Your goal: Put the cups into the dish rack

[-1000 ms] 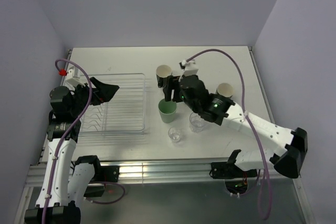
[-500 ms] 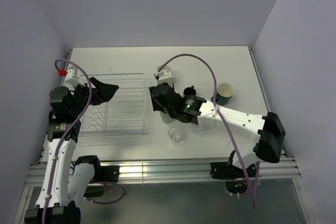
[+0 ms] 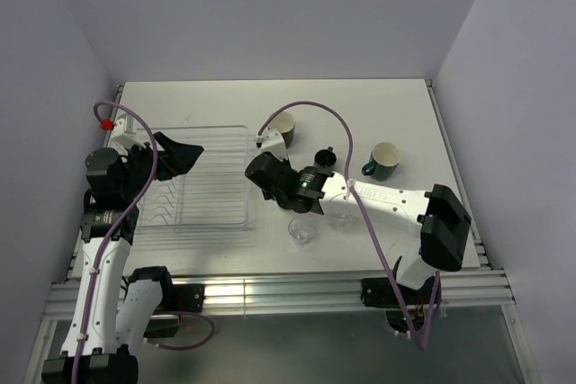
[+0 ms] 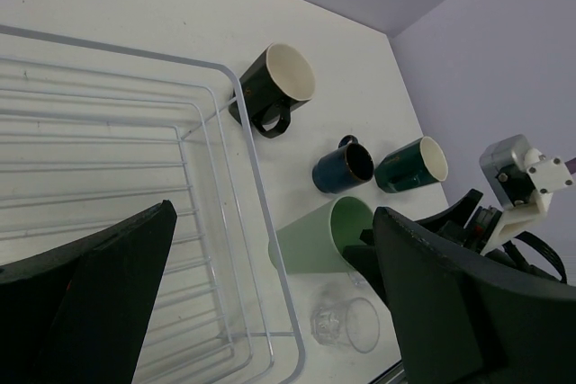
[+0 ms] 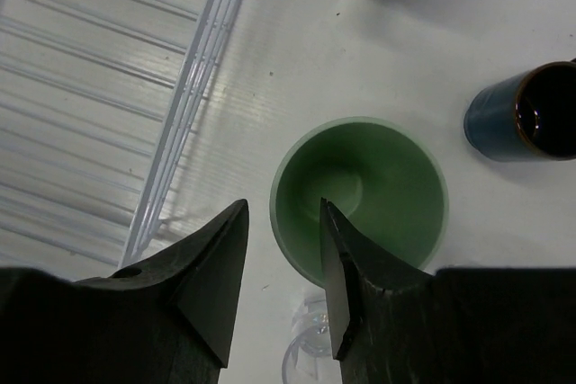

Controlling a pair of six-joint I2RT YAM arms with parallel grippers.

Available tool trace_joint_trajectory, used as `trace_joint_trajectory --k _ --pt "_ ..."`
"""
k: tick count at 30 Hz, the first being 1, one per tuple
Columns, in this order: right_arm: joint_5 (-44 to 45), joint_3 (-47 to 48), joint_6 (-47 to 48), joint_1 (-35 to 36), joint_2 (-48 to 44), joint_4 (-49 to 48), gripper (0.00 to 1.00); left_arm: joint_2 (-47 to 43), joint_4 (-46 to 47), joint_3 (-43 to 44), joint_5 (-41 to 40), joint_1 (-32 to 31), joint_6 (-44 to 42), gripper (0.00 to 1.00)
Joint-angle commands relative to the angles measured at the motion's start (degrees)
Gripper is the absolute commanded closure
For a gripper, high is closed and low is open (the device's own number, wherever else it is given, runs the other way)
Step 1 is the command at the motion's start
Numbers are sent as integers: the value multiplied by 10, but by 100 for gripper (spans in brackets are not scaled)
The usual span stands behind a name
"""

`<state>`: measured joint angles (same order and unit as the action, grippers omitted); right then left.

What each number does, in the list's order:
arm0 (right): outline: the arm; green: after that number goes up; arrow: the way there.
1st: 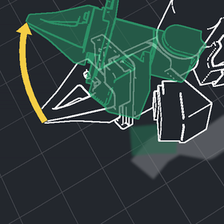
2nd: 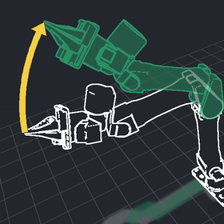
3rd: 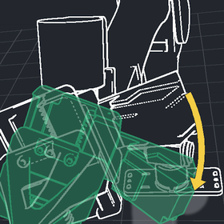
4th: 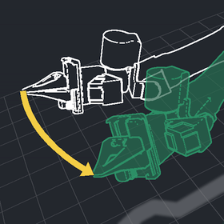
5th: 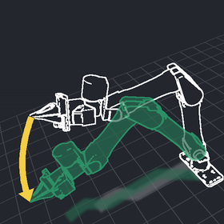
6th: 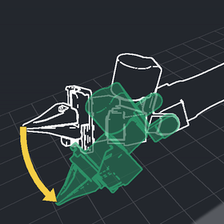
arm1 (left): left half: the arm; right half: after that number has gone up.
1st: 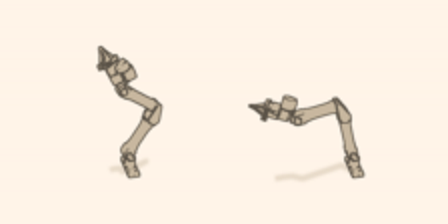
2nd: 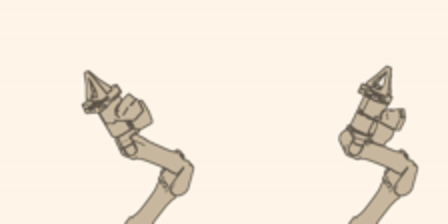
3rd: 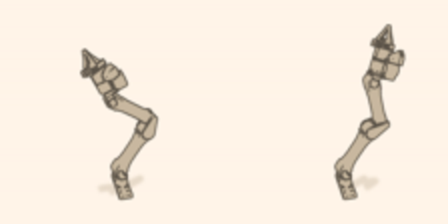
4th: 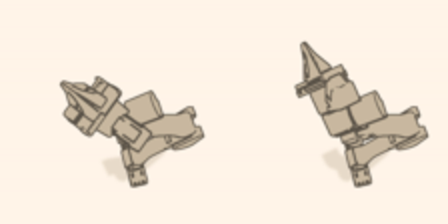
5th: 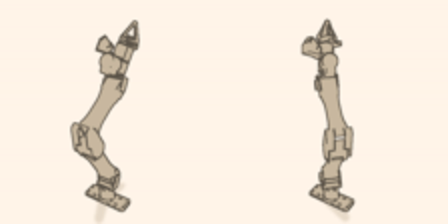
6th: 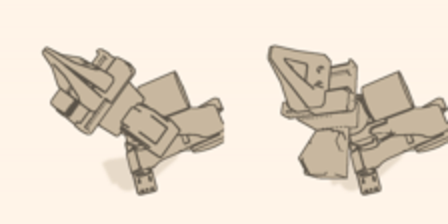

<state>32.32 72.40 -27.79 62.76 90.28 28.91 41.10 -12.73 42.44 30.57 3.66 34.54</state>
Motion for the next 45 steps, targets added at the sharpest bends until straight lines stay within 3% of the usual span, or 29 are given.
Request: trace_joint_trajectory --k 1,32,35,37,45 --pt "24 35 -11 3 21 8 55 0 12 11 -2 -1 -11 1" --pt "-34 18 -3 -24 79 -4 65 11 7 11 -5 -1 -12 1" --pt "-38 15 -2 -28 82 -7 78 13 6 11 -7 -1 -12 1" --pt "-49 18 0 -39 74 -6 99 13 6 12 -6 -1 -12 1" --pt "-105 28 17 -83 -82 -11 100 13 7 12 -5 -1 -11 1"
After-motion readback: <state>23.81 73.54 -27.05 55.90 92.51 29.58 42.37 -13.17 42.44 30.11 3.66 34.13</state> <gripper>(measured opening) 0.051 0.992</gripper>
